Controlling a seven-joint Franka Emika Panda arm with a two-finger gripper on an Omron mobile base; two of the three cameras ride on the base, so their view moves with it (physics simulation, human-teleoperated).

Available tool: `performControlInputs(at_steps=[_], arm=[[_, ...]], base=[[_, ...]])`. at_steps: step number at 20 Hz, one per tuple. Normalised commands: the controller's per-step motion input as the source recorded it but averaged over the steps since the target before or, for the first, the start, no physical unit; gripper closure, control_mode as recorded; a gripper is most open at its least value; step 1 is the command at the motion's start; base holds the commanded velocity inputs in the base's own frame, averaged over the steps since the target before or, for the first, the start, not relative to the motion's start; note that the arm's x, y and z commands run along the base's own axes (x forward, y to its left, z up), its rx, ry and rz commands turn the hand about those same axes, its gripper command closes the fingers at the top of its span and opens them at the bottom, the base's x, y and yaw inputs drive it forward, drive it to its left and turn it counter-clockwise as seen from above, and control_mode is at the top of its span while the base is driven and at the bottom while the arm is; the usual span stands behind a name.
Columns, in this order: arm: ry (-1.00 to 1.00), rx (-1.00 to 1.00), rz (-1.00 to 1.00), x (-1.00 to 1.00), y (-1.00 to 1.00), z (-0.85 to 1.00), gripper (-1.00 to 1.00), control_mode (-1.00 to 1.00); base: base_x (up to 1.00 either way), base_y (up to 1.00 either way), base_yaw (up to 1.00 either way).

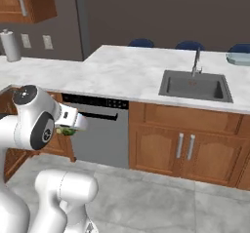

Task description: Place the cold items (eggplant and broccoli) from the fridge in one tupperware on the dining counter. Place the warm items (kebab skewer and hot dog) in the stove area in another tupperware.

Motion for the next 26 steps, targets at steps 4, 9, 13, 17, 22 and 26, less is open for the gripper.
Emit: performControlInputs(at_steps=[4, 9, 13, 17, 22, 26], arm=[[0.00, 0.00, 0.00, 0.00, 0.00, 0.00, 1.00, 1.00], [0.00, 0.00, 0.00, 0.00, 0.00, 0.00, 1.00, 1.00], [0.00, 0.00, 0.00, 0.00, 0.00, 0.00, 1.00, 1.00], [0.00, 0.00, 0.00, 0.00, 0.00, 0.00, 1.00, 1.00], [0.00, 0.00, 0.00, 0.00, 0.00, 0.00, 1.00, 1.00], [0.00, 0.00, 0.00, 0.00, 0.00, 0.00, 1.00, 1.00]], base=[[0.92, -0.43, -0.28], [0.78, -0.74, -0.15], [0.58, -0.99, -0.02], [0.39, -1.00, 0.00], [0.06, -1.00, 0.00], [0.04, -1.00, 0.02]])
